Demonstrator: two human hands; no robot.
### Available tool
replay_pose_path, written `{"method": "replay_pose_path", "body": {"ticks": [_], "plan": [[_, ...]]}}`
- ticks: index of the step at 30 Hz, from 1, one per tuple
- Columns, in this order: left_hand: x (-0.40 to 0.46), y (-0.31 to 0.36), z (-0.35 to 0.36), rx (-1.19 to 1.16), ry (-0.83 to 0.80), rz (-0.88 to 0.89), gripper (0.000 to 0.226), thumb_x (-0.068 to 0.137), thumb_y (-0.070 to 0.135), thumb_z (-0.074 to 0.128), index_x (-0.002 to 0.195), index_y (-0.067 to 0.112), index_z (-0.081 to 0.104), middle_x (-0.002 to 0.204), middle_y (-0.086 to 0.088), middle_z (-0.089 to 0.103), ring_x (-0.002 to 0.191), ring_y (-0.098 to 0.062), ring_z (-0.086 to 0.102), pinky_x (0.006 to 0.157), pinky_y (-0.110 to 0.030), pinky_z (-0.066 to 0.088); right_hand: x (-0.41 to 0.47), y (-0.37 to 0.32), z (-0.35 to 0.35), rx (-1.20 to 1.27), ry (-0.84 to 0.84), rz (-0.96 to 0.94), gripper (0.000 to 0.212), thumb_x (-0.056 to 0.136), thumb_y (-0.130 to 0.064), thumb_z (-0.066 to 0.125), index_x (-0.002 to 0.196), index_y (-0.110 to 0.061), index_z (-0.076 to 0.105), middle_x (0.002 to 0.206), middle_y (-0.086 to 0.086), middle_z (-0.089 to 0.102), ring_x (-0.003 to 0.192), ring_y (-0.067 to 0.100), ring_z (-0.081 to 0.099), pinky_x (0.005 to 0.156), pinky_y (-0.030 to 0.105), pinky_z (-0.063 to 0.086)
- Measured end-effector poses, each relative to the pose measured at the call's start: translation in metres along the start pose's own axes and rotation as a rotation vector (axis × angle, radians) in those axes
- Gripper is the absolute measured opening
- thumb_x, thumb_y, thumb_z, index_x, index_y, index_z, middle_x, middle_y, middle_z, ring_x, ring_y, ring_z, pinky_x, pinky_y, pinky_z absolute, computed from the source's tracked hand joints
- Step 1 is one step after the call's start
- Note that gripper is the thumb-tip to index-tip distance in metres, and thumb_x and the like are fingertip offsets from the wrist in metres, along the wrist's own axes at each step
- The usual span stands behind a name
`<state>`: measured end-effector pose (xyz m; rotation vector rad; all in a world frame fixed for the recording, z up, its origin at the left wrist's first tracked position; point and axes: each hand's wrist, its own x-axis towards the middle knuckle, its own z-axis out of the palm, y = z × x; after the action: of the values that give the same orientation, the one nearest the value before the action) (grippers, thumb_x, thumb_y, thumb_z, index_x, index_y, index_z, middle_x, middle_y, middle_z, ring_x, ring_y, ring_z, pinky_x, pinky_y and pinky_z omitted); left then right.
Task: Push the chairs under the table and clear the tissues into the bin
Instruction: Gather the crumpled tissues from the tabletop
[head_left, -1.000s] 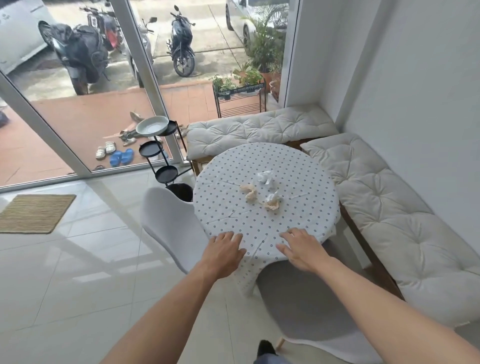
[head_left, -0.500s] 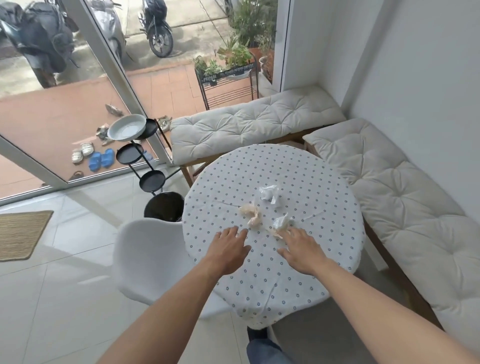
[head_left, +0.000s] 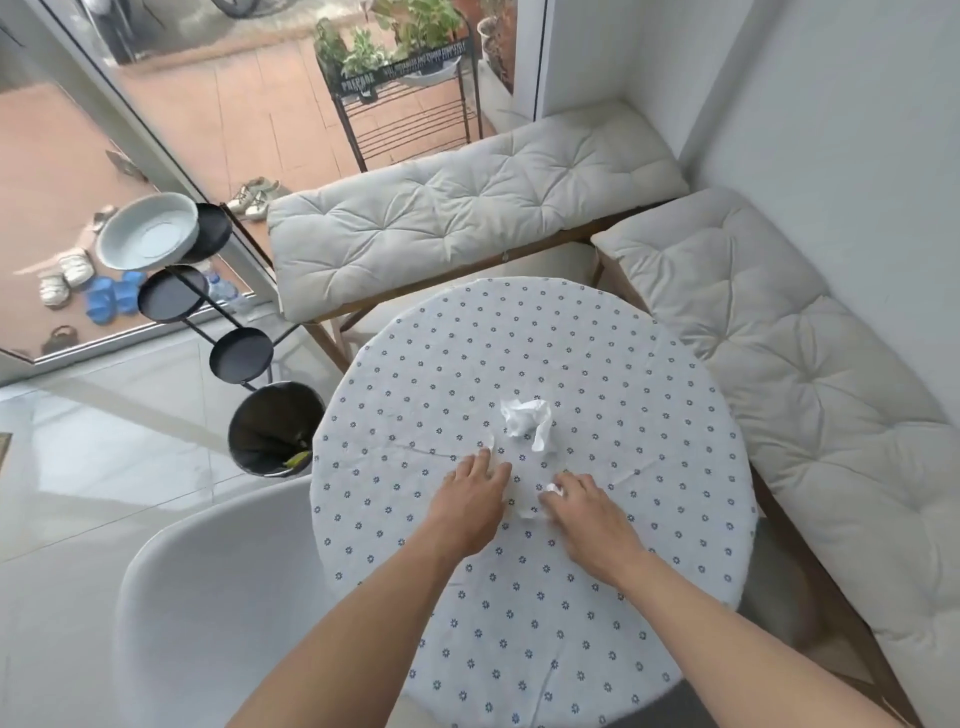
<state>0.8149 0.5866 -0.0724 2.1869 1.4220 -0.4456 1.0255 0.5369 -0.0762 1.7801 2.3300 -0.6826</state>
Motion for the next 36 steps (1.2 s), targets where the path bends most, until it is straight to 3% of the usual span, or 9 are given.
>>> {"method": "replay_pose_path", "body": {"ticks": [4, 6, 9, 11, 14, 20, 25, 30, 36], "plan": [[0.001, -0.012, 0.006, -0.041, 0.044, 0.006, 0.032, 0.095, -0.003, 0.054, 0.125, 0.009, 0.054, 0.140, -0.013, 0.045, 0.133, -0.033, 0.042, 0.087, -0.044, 0.057, 0.013, 0.006, -0.017, 0.036, 0.095, -0.034, 0.040, 0.090, 0.003, 0.056, 0.124, -0.018, 0.061, 0.130, 0.005, 0.055, 0.115, 0.025, 0.053, 0.074, 0.032, 0.054], [0.001, -0.018, 0.002, -0.055, 0.058, 0.009, 0.021, 0.093, -0.005, 0.052, 0.108, 0.009, 0.055, 0.120, -0.009, 0.050, 0.117, -0.030, 0.048, 0.075, -0.043, 0.056, 0.022, 0.005, -0.029, 0.064, 0.147, -0.066, 0.037, 0.091, 0.001, 0.057, 0.121, -0.018, 0.062, 0.127, 0.006, 0.057, 0.112, 0.025, 0.055, 0.069, 0.030, 0.054], [0.003, -0.024, -0.008, -0.048, 0.093, 0.020, 0.018, 0.093, -0.009, 0.048, 0.099, 0.006, 0.056, 0.111, -0.010, 0.054, 0.103, -0.027, 0.050, 0.067, -0.039, 0.049, 0.036, -0.001, -0.047, 0.085, 0.209, -0.089, 0.039, 0.091, 0.001, 0.059, 0.125, -0.018, 0.062, 0.125, 0.007, 0.058, 0.111, 0.025, 0.055, 0.062, 0.030, 0.055], [0.005, -0.027, -0.017, -0.042, 0.121, 0.025, 0.019, 0.092, -0.011, 0.047, 0.094, 0.007, 0.053, 0.108, -0.012, 0.056, 0.093, -0.024, 0.046, 0.065, -0.035, 0.040, 0.042, -0.005, -0.056, 0.109, 0.246, -0.083, 0.041, 0.090, 0.002, 0.061, 0.126, -0.018, 0.064, 0.123, 0.007, 0.059, 0.109, 0.025, 0.057, 0.062, 0.025, 0.049], [0.009, -0.027, -0.035, -0.056, 0.142, 0.035, 0.018, 0.089, -0.013, 0.048, 0.090, 0.005, 0.052, 0.105, -0.013, 0.056, 0.094, -0.028, 0.051, 0.068, -0.040, 0.049, 0.044, -0.009, -0.060, 0.145, 0.253, -0.063, 0.043, 0.089, 0.002, 0.063, 0.127, -0.018, 0.064, 0.122, 0.007, 0.060, 0.109, 0.025, 0.057, 0.062, 0.026, 0.049], [0.041, -0.019, -0.071, -0.154, 0.253, 0.078, 0.018, 0.104, 0.002, 0.049, 0.115, 0.007, 0.063, 0.119, -0.014, 0.059, 0.109, -0.032, 0.057, 0.088, -0.042, 0.050, 0.024, 0.003, -0.045, 0.153, 0.251, 0.016, 0.040, 0.091, 0.002, 0.058, 0.126, -0.018, 0.064, 0.129, 0.008, 0.057, 0.115, 0.028, 0.056, 0.066, 0.033, 0.055], [0.068, 0.004, -0.074, -0.018, 0.220, 0.186, 0.028, 0.092, -0.013, 0.049, 0.114, 0.004, 0.056, 0.118, -0.014, 0.053, 0.108, -0.035, 0.054, 0.075, -0.045, 0.056, 0.005, 0.016, -0.028, 0.200, 0.258, 0.097, 0.040, 0.095, -0.001, 0.056, 0.129, -0.021, 0.061, 0.129, 0.006, 0.056, 0.117, 0.025, 0.054, 0.069, 0.040, 0.060], [0.088, 0.020, -0.049, 0.092, 0.163, 0.231, 0.059, 0.089, -0.018, 0.054, 0.139, 0.014, 0.047, 0.154, -0.017, 0.032, 0.125, -0.038, 0.046, 0.074, -0.046, 0.059, -0.009, 0.026, -0.013, 0.248, 0.273, 0.175, 0.037, 0.097, -0.004, 0.057, 0.130, -0.018, 0.063, 0.129, 0.004, 0.056, 0.117, 0.023, 0.054, 0.072, 0.039, 0.059], [0.086, 0.012, -0.032, 0.112, 0.164, 0.277, 0.026, 0.096, -0.010, 0.051, 0.114, 0.005, 0.062, 0.114, -0.012, 0.056, 0.111, -0.030, 0.052, 0.071, -0.042, 0.057, -0.022, 0.024, -0.003, 0.255, 0.265, 0.219, 0.037, 0.098, -0.004, 0.052, 0.132, -0.018, 0.059, 0.128, 0.002, 0.053, 0.115, 0.021, 0.052, 0.070, 0.038, 0.059]]}}
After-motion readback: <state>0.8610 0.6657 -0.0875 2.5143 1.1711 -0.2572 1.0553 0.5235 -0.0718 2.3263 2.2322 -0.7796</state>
